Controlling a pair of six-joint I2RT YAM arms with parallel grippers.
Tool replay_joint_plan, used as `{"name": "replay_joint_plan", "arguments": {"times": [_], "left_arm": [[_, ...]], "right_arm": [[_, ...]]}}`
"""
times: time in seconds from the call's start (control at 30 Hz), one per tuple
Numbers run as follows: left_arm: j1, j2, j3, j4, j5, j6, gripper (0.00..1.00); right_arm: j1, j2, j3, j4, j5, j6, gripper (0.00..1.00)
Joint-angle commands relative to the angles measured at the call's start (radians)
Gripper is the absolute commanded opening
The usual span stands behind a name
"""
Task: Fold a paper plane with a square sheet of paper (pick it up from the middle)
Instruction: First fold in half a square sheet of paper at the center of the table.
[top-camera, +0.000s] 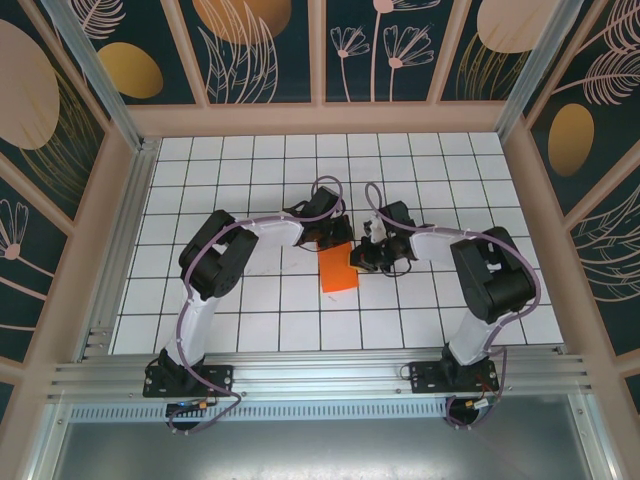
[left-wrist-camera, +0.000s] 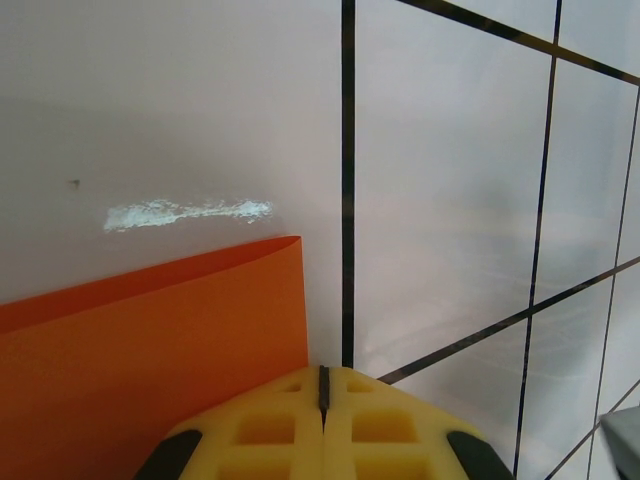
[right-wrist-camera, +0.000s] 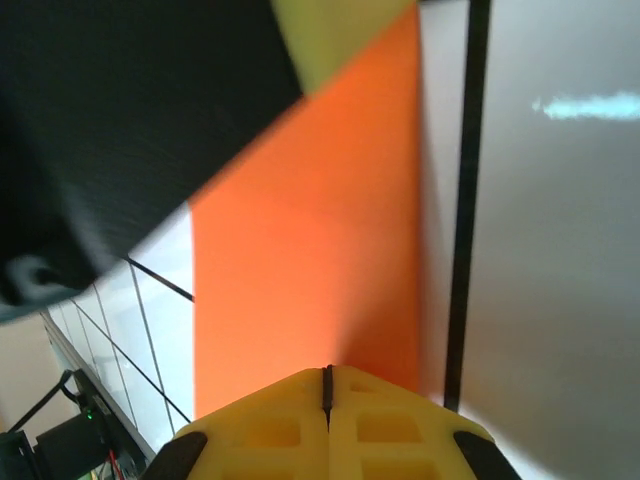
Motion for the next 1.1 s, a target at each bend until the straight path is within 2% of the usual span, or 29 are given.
{"name": "replay_joint_plan", "arguments": {"times": [0.0,0.2,0.4,0.8,1.07], "left_arm": [[0.014,0.027,-0.007,-0.089,-0.077,0.023,0.06],[0.020,0.018,0.015,-0.090,-0.159,0.039,0.07],[0.056,0.020,0.018,-0.047,-0.162,0.051,0.08],[0.137,0.031,-0.077,0.195,-0.040,0.130,0.10],[0.144,0.047,0.043,0.096,-0.116,0.145,0.11]], "right_arm": [[0.010,0.021,-0.037,-0.035,0.005,-0.014,0.03],[0.012,0.043,-0.080,-0.078,0.059,-0.025,0.03],[0.015,0.046,-0.117,-0.095,0.090,-0.036,0.03],[0.016,0.036,-0.141,-0.074,0.071,-0.033,0.03],[0.027,0.033,-0.147,-0.097,0.093,-0.040,0.03]]}}
